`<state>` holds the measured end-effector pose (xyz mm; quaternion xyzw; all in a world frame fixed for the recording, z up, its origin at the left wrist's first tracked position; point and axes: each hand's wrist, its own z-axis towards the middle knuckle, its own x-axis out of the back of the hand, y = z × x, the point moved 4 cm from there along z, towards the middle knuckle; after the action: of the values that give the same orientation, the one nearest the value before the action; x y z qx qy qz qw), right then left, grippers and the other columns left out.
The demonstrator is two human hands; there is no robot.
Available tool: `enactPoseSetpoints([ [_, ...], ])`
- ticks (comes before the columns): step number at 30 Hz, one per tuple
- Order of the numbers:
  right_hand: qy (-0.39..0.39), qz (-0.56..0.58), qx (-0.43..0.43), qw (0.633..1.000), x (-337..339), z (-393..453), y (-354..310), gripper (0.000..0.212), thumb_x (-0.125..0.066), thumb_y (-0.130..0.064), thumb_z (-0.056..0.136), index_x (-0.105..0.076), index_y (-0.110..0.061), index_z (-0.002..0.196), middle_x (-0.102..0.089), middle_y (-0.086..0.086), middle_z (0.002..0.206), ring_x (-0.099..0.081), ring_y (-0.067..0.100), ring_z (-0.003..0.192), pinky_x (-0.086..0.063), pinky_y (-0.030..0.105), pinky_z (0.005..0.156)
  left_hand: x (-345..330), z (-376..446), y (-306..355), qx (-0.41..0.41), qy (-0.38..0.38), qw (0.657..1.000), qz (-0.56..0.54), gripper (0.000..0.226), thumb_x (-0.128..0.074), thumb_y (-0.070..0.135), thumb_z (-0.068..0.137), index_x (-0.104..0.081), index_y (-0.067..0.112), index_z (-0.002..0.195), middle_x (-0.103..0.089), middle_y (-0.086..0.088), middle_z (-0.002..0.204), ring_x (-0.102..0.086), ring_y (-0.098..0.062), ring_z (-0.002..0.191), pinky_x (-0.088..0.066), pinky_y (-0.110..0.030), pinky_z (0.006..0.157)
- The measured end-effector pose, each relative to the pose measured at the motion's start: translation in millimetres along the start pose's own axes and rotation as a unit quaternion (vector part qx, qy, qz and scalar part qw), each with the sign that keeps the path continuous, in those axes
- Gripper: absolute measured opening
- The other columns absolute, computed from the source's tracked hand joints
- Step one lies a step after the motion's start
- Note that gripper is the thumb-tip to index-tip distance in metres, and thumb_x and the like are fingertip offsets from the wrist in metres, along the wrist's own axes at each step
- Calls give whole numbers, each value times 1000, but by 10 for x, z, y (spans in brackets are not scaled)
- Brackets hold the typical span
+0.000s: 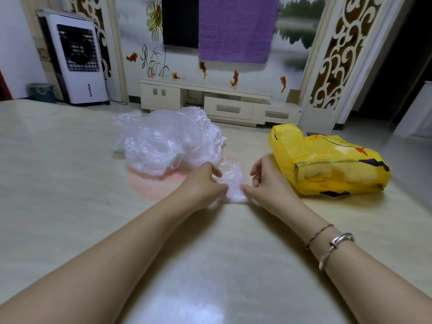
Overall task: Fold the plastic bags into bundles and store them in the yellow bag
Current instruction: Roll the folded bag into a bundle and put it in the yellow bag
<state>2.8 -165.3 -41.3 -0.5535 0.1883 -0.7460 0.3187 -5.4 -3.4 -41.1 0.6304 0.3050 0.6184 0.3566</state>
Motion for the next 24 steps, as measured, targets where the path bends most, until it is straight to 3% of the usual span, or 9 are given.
enactPoseSetpoints([
  [3,8,3,65,998,54,-27,-67,22,-59,-6,76,-45,-20,86,-48,-4,75,-43,9,66,-34,25,59,-15,0,0,3,15,1000,5,33,-65,17,85,-53,16,116,-65,-4,100,-53,-7,64,-35,-18,50],
  [6,-31,-14,139,990,56,-110,-154,23,-52,-11,76,-53,-33,86,-52,-6,94,-47,12,90,-34,14,75,-16,-2,-2,10,18,1000,8,37,-66,18,84,-51,16,118,-65,-6,105,-56,-12,74,-36,-20,52],
  [11,-105,-79,124,984,15,-215,-171,43,-47,-32,68,-57,-29,109,-50,-13,111,-42,10,108,-36,27,93,-11,12,-6,23,14,1000,-7,42,-67,18,82,-50,15,121,-66,-8,107,-56,-18,82,-38,-24,57],
  [15,-132,-135,117,975,-30,-220,-144,53,-44,-36,65,-52,-29,118,-47,-16,113,-40,9,109,-38,31,96,35,-7,3,29,2,999,-41,37,-65,18,86,-51,17,121,-66,-5,89,-56,-15,62,-43,-20,50],
  [18,-112,-132,115,978,-51,-184,-139,47,-46,-35,69,-53,-26,114,-49,-11,113,-42,12,106,-41,35,94,127,-35,-1,53,0,993,-106,32,-65,19,88,-55,20,119,-64,2,75,-54,-11,48,-42,-15,45],
  [20,-99,-126,114,981,-68,-149,-132,36,-54,-28,76,-56,-24,111,-51,-7,111,-43,16,103,-42,39,91,177,-46,-1,50,-6,993,-110,32,-66,21,87,-57,21,118,-67,6,73,-58,-13,58,-47,-21,56],
  [22,-87,-119,115,982,-75,-117,-113,30,-56,-19,79,-59,-21,109,-52,-3,107,-45,19,101,-43,41,89,206,-55,28,7,-6,998,-68,39,-72,29,83,-57,22,118,-65,3,97,-60,-12,79,-47,-24,69],
  [24,-76,-105,109,986,-73,-94,-91,29,-56,-14,80,-63,-20,107,-54,-2,104,-47,20,99,-43,40,87,218,-79,82,-55,2,998,7,51,-77,40,74,-56,27,118,-54,8,113,-53,-3,94,-39,-11,71],
])
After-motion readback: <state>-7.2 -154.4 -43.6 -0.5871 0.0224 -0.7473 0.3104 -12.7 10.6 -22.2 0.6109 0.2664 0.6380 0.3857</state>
